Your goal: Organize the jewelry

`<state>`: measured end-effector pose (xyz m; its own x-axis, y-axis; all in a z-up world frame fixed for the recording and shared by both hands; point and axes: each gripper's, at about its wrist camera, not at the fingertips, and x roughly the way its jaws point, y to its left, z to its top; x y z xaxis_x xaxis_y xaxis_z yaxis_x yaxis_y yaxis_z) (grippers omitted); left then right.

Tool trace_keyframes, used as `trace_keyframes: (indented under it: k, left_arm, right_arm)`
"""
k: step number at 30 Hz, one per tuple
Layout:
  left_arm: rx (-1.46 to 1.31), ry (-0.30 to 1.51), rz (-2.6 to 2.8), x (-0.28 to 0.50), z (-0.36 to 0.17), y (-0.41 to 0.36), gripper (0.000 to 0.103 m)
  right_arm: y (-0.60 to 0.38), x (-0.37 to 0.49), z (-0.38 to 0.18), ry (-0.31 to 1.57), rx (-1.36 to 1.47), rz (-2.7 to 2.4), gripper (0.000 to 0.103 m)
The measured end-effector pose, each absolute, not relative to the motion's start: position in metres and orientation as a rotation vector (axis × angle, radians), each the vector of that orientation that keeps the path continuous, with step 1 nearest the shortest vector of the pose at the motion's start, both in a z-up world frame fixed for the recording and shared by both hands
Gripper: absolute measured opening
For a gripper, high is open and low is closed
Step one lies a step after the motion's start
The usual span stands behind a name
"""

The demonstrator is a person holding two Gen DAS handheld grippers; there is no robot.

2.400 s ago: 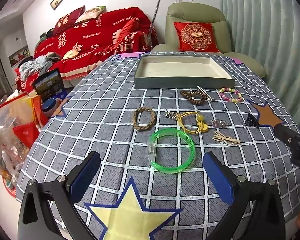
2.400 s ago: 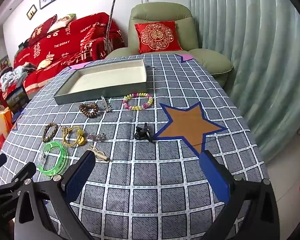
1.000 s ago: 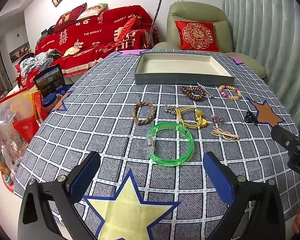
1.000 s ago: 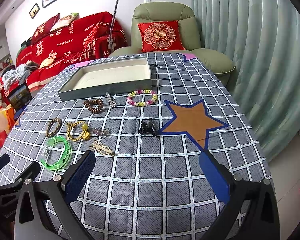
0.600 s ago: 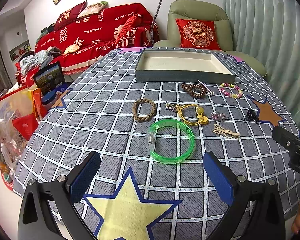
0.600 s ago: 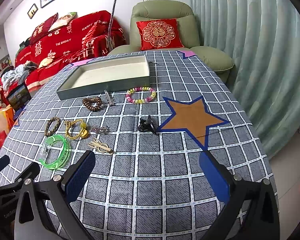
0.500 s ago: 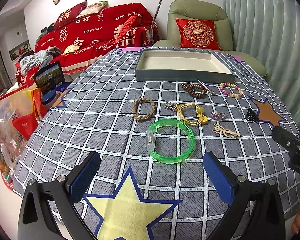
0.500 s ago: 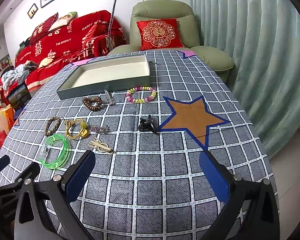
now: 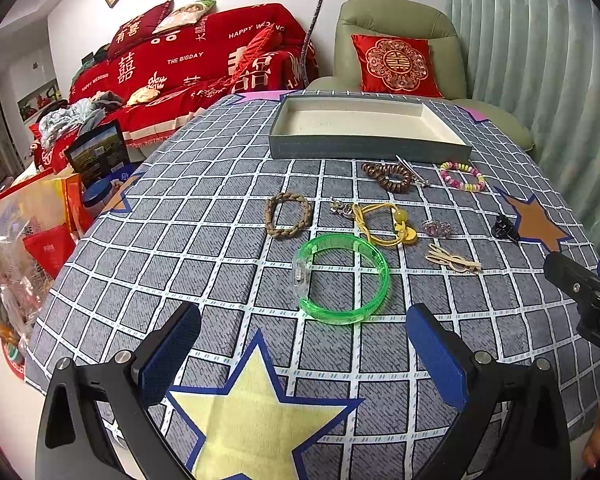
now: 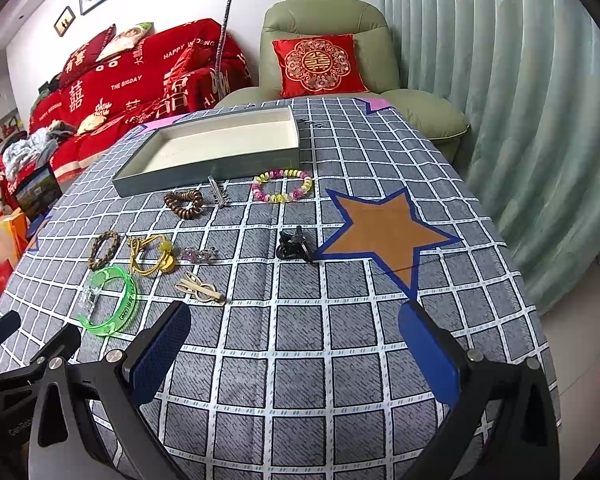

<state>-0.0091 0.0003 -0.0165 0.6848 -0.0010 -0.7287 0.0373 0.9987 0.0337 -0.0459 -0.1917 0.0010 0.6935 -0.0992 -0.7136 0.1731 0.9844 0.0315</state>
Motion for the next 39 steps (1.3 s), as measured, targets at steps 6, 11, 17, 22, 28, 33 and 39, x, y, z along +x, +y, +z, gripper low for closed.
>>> trace_keyframes:
  k: [6,11,17,22,28,33,39]
  left_arm:
    - [0.046,0.817,-0.020,-0.0091,-0.0172,0.0004,0.103]
    - [0.045,0.820,-0.019,-0.0092,-0.0188,0.0016,0.103]
    - [0.045,0.821,-0.019,-0.0089,-0.0189,0.0016,0.103]
    - [0.044,0.824,-0.018,-0.0084,-0.0195,0.0022,0.103]
    - [0.045,0.824,-0.018,-0.0085,-0.0194,0.0022,0.103]
    - [0.045,0.823,-0.018,-0.0083,-0.0194,0.0022,0.103]
    - [0.045,0.825,-0.018,-0.0082,-0.0193,0.0022,0.103]
  right_arm:
    - [-0.1916,-0.0459,0.0014,0.791,0.099,-0.151,0.103]
    - [-0.1913,-0.0461,-0.0002,0.793,0.099,-0.151,0.103]
    - [-0.1911,-0.0462,-0.0019,0.796,0.100,-0.151,0.103]
    - [-0.1908,-0.0455,-0.0047,0.801,0.102,-0.151,0.103]
    - [-0.1910,-0.0450,-0.0052,0.803,0.102,-0.150,0.103]
    - [-0.1911,-0.0441,-0.0046,0.803,0.102,-0.150,0.103]
    - [-0.1908,-0.0431,-0.0049,0.805,0.102,-0.148,0.103]
